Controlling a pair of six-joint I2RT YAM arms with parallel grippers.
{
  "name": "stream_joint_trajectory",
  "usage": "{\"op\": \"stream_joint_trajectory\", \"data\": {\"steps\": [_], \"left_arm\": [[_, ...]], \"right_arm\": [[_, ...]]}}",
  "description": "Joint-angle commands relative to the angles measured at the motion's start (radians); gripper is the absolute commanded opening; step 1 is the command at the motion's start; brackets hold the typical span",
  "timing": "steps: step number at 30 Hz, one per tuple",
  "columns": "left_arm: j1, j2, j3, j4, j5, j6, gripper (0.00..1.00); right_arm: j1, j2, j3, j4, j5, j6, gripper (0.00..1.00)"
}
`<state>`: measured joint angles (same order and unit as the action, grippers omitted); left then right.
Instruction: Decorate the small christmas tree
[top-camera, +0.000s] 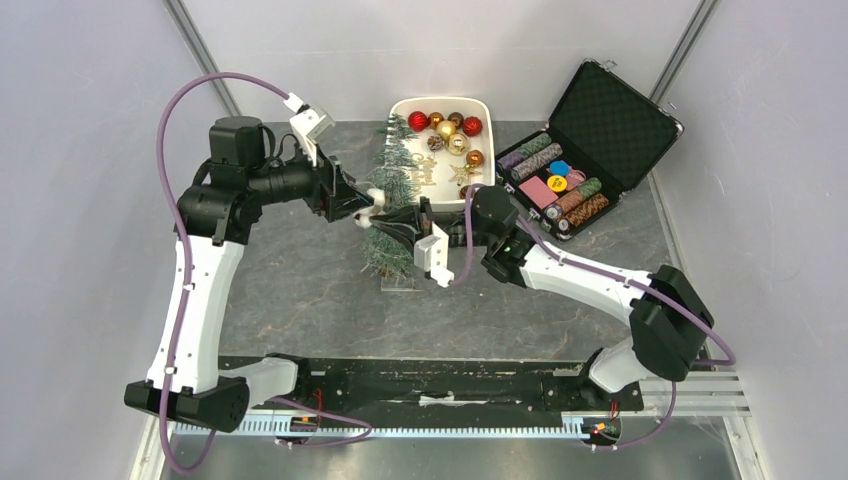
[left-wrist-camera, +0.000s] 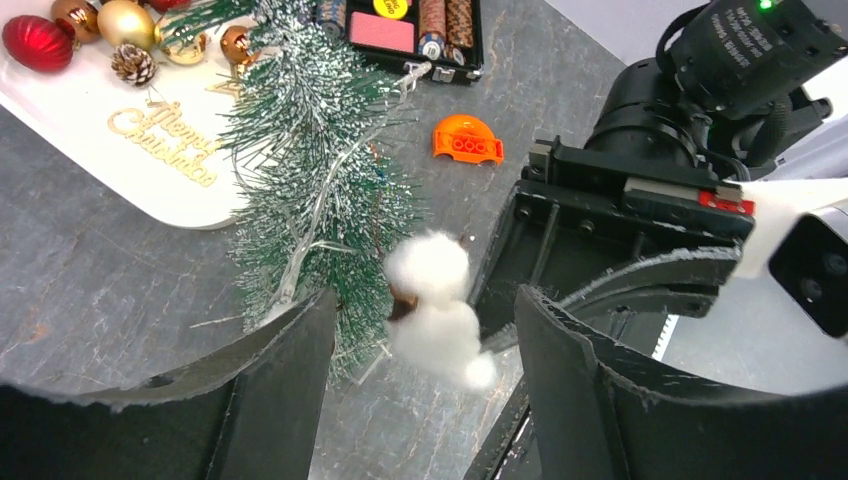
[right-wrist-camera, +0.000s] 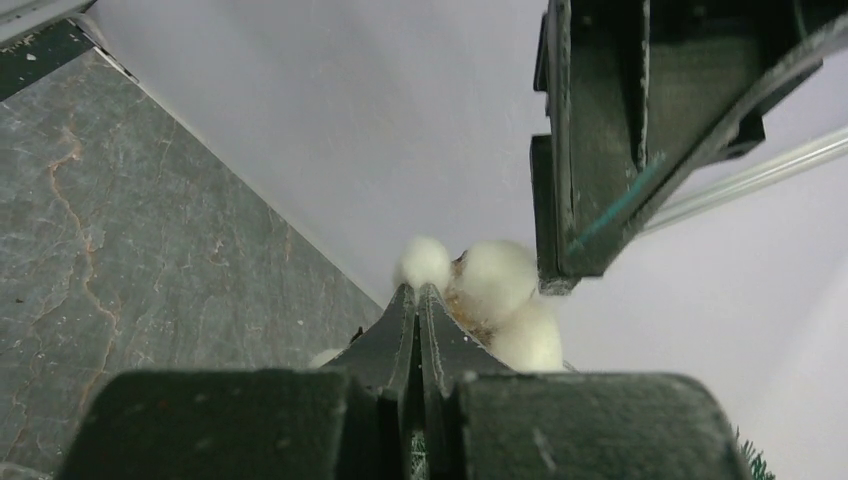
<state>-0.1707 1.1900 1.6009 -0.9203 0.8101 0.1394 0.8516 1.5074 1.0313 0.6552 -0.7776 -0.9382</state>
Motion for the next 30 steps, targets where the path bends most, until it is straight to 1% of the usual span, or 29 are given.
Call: {"op": "stream_joint_trajectory", "data": {"steps": [1, 7, 10, 16, 17, 19, 20, 22, 23, 25, 26, 27, 28, 30], "left_arm": [[-0.012, 0.002, -0.024, 0.041, -0.010, -0.033, 0.70], [-0.018, -0.006, -0.045, -0.016, 0.000, 0.020, 0.67], [-0.024, -0.010, -0.053, -0.030, 0.006, 0.039, 0.58], [-0.032, -0.005, -0.062, -0.058, 0.017, 0.068, 0.37], [-0.032, -0.005, -0.062, -0.061, 0.019, 0.072, 0.29], [-0.033, -0.007, -0.066, -0.063, 0.021, 0.074, 0.09], [-0.034, -0.006, -0.068, -0.063, 0.021, 0.075, 0.03], [-0.033, -0.008, -0.070, -0.063, 0.021, 0.081, 0.02], [-0.033, -0.009, -0.071, -0.064, 0.023, 0.085, 0.02], [-0.035, -0.010, -0.070, -0.064, 0.019, 0.090, 0.02], [-0.035, -0.009, -0.068, -0.064, 0.015, 0.094, 0.02], [-0.035, -0.011, -0.067, -0.064, 0.008, 0.099, 0.02], [-0.035, -0.015, -0.064, -0.064, 0.000, 0.106, 0.02], [-0.034, -0.021, -0.053, -0.076, -0.007, 0.127, 0.02]], "right_arm": [[0.026, -0.047, 0.039, -0.054, 0.014, -0.086, 0.00], [0.028, -0.050, 0.042, -0.055, 0.016, -0.089, 0.00], [0.030, -0.045, 0.044, -0.057, 0.015, -0.088, 0.00], [0.032, -0.044, 0.046, -0.054, 0.020, -0.087, 0.00], [0.033, -0.043, 0.047, -0.054, 0.020, -0.086, 0.00], [0.033, -0.043, 0.045, -0.055, 0.024, -0.084, 0.00], [0.032, -0.044, 0.045, -0.057, 0.028, -0.082, 0.00], [0.033, -0.047, 0.038, -0.054, 0.039, -0.074, 0.00], [0.033, -0.051, 0.031, -0.048, 0.044, -0.063, 0.06], [0.033, -0.064, 0.007, -0.017, 0.056, -0.024, 0.22], [0.034, -0.077, -0.005, -0.003, 0.061, 0.005, 0.34], [0.034, -0.088, -0.015, 0.002, 0.061, 0.030, 0.41], [0.033, -0.102, -0.020, -0.003, 0.062, 0.067, 0.48], [0.034, -0.124, -0.016, -0.034, 0.068, 0.140, 0.57]]}}
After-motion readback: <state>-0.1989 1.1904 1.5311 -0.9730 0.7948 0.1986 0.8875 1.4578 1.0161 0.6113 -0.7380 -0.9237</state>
